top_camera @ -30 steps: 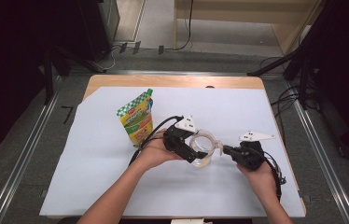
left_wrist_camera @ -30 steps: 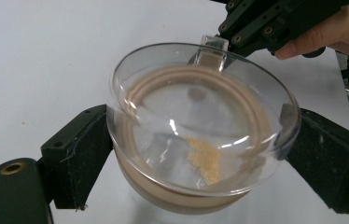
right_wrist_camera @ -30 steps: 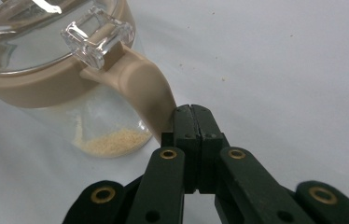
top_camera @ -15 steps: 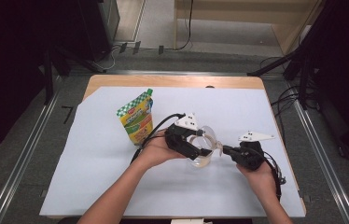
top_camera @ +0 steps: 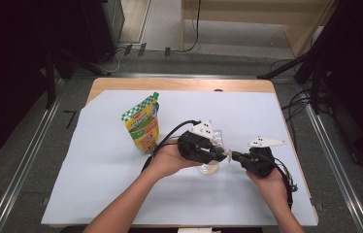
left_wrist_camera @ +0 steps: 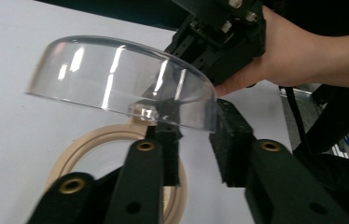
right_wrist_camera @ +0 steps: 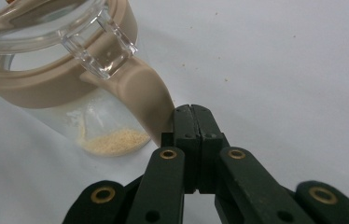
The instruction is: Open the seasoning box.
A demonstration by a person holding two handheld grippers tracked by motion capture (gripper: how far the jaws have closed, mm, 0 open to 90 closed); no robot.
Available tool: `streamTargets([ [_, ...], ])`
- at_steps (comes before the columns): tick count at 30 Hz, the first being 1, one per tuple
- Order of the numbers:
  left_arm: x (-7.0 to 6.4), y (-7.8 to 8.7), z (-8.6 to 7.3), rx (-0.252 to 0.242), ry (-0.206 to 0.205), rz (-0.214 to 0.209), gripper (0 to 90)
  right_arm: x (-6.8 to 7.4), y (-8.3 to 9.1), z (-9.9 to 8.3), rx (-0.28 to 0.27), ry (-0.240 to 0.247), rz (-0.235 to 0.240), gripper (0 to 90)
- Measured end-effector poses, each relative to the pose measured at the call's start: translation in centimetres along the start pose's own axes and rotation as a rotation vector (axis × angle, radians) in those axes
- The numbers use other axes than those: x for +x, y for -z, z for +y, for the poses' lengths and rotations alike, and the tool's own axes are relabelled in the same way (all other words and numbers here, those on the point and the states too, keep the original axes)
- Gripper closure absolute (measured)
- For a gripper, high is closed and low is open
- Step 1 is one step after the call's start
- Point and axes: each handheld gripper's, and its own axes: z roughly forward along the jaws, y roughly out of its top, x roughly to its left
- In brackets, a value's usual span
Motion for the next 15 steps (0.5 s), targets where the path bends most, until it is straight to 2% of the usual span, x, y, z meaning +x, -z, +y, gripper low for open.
streamTargets([
  [1,0.0,-0.1,0.1,0.005,0.004,-0.006,81.6,0.0,0.0,0.0,-0.001,0.001,0.002,90.0],
  [7,0.0,-0.5,0.6,0.011,0.037,-0.019,80.0,0.0,0.0,0.0,0.001,0.002,0.003,90.0],
  [10,0.0,-1.0,0.7,0.004,0.061,-0.017,74.8,0.0,0.0,0.0,-0.001,0.003,0.007,90.0],
  [11,0.0,-1.2,0.8,0.01,0.063,-0.006,69.0,0.0,0.0,0.0,0.0,0.004,0.007,90.0],
  [15,0.2,-1.8,0.7,-0.018,0.076,-0.025,68.1,0.0,0.1,0.0,0.001,0.004,0.004,90.0],
])
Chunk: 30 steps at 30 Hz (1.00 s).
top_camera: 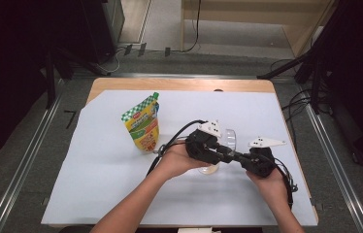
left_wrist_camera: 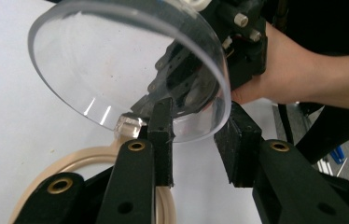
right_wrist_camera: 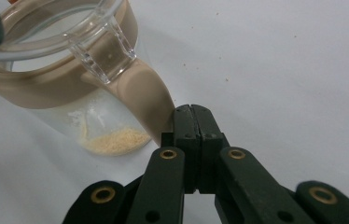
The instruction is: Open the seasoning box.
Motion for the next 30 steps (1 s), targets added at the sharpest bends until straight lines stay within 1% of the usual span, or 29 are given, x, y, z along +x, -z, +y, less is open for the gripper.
streamTargets([
  [2,0.0,-0.1,-0.1,-0.01,0.012,-0.007,67.1,0.0,0.1,0.0,-0.001,0.002,0.001,90.0],
  [4,0.1,0.0,-0.1,0.01,0.007,0.012,63.7,0.0,0.1,-0.1,-0.003,0.001,0.004,90.0],
  [6,0.2,0.2,-0.1,0.008,0.022,0.01,61.1,0.0,0.2,-0.1,-0.004,0.001,0.006,90.0],
  [7,0.3,0.3,0.0,0.011,0.019,0.013,59.5,-0.1,0.3,-0.1,-0.006,0.003,0.007,90.0],
  [11,0.3,0.8,0.0,0.005,0.037,0.0,55.6,-0.1,0.7,-0.1,-0.013,0.001,-0.003,88.7],
  [13,0.3,1.3,0.0,0.003,0.038,0.005,55.9,-0.1,1.0,-0.1,-0.022,-0.003,-0.007,87.2],
  [14,0.3,1.5,0.0,0.004,0.037,0.005,56.3,0.0,1.2,-0.2,-0.026,0.004,-0.01,86.4],
  [15,0.3,1.8,0.0,0.011,0.047,0.001,56.7,0.0,1.4,-0.3,-0.027,0.003,-0.009,85.9],
  [17,0.3,2.1,-0.1,0.021,0.047,0.01,58.5,0.0,1.9,-0.5,-0.028,-0.003,-0.009,85.7],
  [19,0.3,2.6,-0.2,0.021,0.048,0.008,59.2,0.2,2.2,-0.7,-0.032,-0.002,-0.012,85.7],
  [22,0.1,3.3,-0.3,0.02,0.052,0.026,59.8,0.7,2.8,-1.1,-0.04,-0.006,0.004,84.3],
  [23,0.0,3.6,-0.4,0.015,0.055,0.028,59.9,1.2,3.1,-1.2,-0.04,0.0,0.02,83.0],
  [24,0.0,4.2,-0.5,0.004,0.061,0.029,60.9,1.6,3.2,-1.3,-0.039,0.001,0.029,82.7],
  [25,0.0,4.2,-0.5,0.004,0.061,0.029,61.3,1.6,3.2,-1.3,-0.039,0.001,0.029,82.7],
  [27,0.0,5.0,-0.8,-0.003,0.074,0.056,60.9,2.2,3.1,-1.4,-0.031,0.015,0.047,81.0],
  [28,0.1,5.3,-1.0,-0.009,0.08,0.066,59.3,2.5,3.1,-1.4,-0.03,0.024,0.053,80.9],
  [30,0.2,6.2,-1.3,-0.042,0.095,0.054,58.0,3.1,2.8,-1.4,-0.029,0.034,0.07,80.2],
])
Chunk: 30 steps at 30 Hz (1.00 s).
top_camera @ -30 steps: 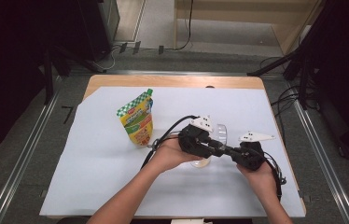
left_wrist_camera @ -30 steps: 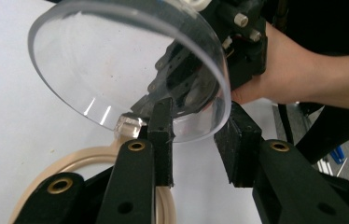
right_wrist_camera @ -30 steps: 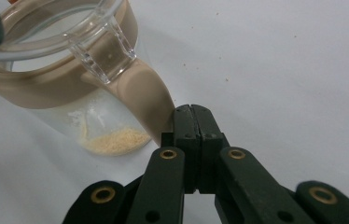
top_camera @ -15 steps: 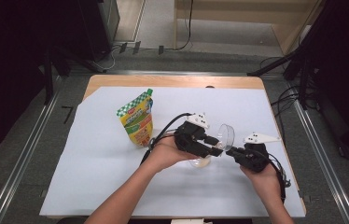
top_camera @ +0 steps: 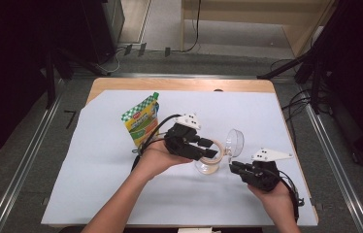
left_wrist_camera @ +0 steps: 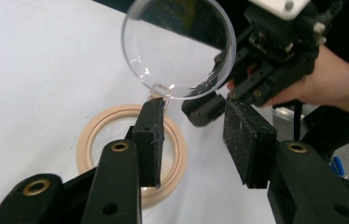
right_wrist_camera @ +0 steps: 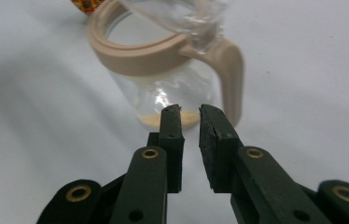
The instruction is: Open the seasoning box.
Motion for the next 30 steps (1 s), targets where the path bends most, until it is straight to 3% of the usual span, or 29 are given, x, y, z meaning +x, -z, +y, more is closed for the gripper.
streamTargets([
  [6,0.4,1.7,-0.3,0.033,0.05,0.036,58.6,1.5,-0.6,0.0,0.018,0.015,0.058,77.7],
  [9,1.0,2.8,-0.3,0.034,0.13,0.02,59.6,2.4,-0.9,-0.2,0.027,0.032,0.082,75.7],
  [13,0.9,4.1,-0.4,0.021,0.12,0.069,54.5,3.7,-1.7,0.0,0.032,0.083,0.128,71.5],
  [18,1.0,6.0,-0.7,0.012,0.12,0.142,50.4,4.3,-2.4,0.1,0.046,0.104,0.152,66.8],
  [22,1.2,7.4,-1.0,0.011,0.123,0.172,47.1,4.9,-3.1,0.2,0.062,0.123,0.181,62.5],
  [26,1.4,9.3,-1.2,-0.024,0.147,0.197,45.2,5.5,-3.8,0.2,0.078,0.147,0.204,60.3],
  [30,1.6,10.9,-1.6,-0.017,0.173,0.223,43.5,6.0,-4.5,0.2,0.095,0.172,0.217,58.7],
])
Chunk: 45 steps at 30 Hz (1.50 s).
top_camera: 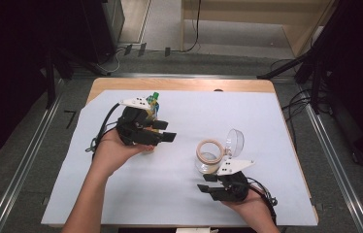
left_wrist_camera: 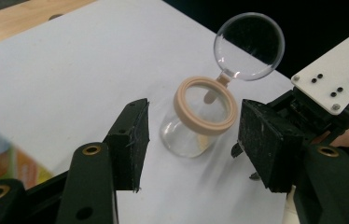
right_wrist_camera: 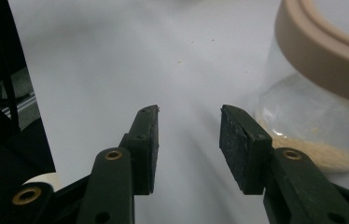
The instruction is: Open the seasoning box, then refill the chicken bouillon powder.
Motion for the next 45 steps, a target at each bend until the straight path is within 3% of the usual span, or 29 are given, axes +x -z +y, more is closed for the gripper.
streamTargets([
  [2,0.4,0.6,-0.2,0.0,0.018,0.002,42.0,0.1,-0.3,0.1,0.0,0.009,0.0,58.2],
  [13,2.0,4.0,-1.0,-0.05,0.069,0.093,42.0,0.6,-1.2,0.1,0.022,0.013,0.017,58.3],
  [21,2.2,6.2,-1.2,-0.083,0.082,0.142,41.8,0.5,-1.2,0.1,0.021,0.011,0.016,58.3],
  [28,3.5,8.2,-2.2,-0.112,0.128,0.224,40.4,0.5,-1.2,0.1,0.014,0.011,0.014,58.3],
  [34,4.6,7.6,-2.9,-0.109,0.161,0.234,40.0,0.6,-1.3,0.3,0.001,0.008,0.018,58.1],
  [45,5.9,5.2,-3.7,-0.08,0.174,0.234,39.6,0.6,-1.3,0.2,0.006,0.007,0.024,58.1],
])
